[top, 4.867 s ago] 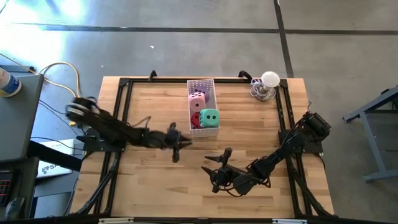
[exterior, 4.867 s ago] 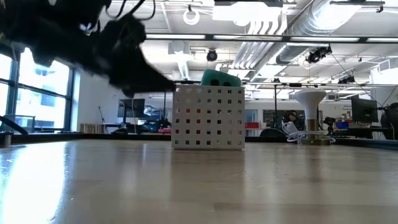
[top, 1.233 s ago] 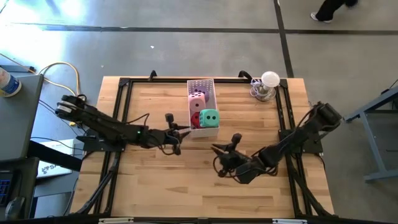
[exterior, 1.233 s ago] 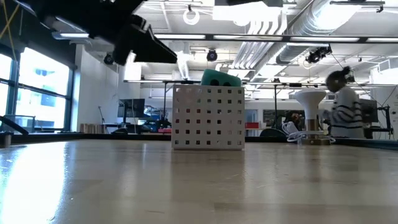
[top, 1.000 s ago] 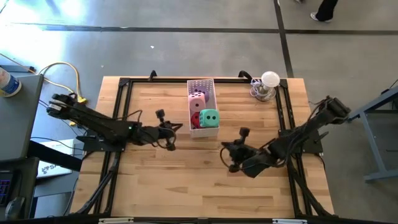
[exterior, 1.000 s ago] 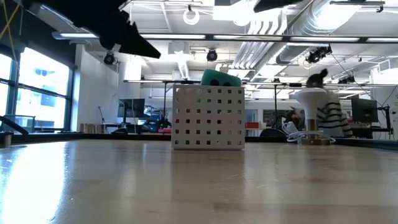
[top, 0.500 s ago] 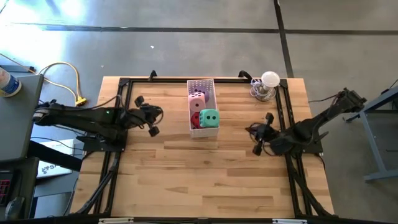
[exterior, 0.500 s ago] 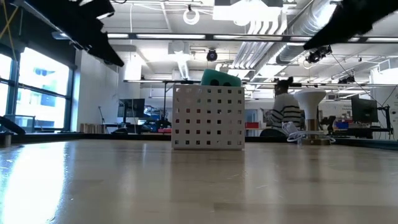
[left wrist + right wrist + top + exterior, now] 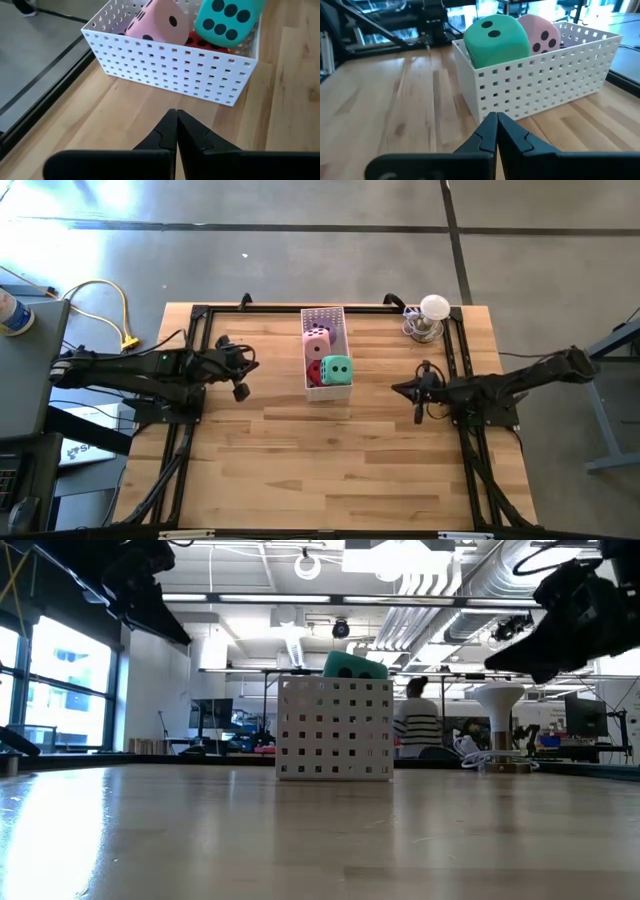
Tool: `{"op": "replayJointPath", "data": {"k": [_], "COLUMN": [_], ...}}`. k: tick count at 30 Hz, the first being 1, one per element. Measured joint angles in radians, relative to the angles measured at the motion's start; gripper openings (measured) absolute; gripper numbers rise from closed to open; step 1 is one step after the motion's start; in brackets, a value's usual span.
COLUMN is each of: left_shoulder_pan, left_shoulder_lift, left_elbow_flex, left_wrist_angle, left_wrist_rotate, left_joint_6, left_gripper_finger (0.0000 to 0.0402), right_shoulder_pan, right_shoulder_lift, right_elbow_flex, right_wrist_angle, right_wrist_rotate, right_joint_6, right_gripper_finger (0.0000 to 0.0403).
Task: Pick & Place Dice
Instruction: Return to Home Position
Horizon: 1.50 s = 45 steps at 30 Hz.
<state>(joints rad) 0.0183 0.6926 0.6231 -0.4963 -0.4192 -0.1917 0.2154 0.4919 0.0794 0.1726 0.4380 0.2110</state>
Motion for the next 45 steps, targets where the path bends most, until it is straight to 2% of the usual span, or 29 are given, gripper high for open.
{"op": "replayJointPath", "data": {"k": [5, 9, 16, 24, 33, 40, 45], "left_shoulder_pan": [-0.009, -0.009, -0.009, -0.009, -0.009, -0.009, -0.009], "left_shoulder_lift": [-0.001, -0.028, -0.206, -0.410, -0.577, -0.670, -0.687], "left_elbow_flex": [-0.008, -0.018, -0.018, -0.019, -0.020, -0.036, -0.040], "left_wrist_angle": [-0.002, -0.039, -0.098, -0.172, -0.179, -0.178, -0.175], "left_wrist_rotate": [0.000, -0.001, -0.002, -0.001, 0.000, 0.002, 0.002], "left_joint_6": [0.006, 0.011, -0.020, -0.056, -0.071, -0.088, -0.096], "left_gripper_finger": [0.0000, 0.0000, 0.0000, 0.0000, 0.0000, 0.0000, 0.0000], "right_shoulder_pan": [-0.054, -0.059, -0.045, -0.047, -0.047, -0.047, -0.047], "right_shoulder_lift": [-0.060, -0.076, -0.157, -0.314, -0.481, -0.470, -0.467], "right_elbow_flex": [-0.070, -0.070, -0.071, -0.071, -0.072, -0.072, -0.072], "right_wrist_angle": [0.088, 0.085, 0.077, 0.059, -0.086, -0.103, -0.106], "right_wrist_rotate": [-0.118, -0.130, -0.133, -0.130, -0.131, -0.125, -0.121], "right_joint_6": [-0.032, -0.032, -0.097, -0.171, -0.167, -0.172, -0.158], "right_gripper_finger": [0.0001, 0.0001, 0.0001, 0.0001, 0.0001, 0.0001, 0.0002]}}
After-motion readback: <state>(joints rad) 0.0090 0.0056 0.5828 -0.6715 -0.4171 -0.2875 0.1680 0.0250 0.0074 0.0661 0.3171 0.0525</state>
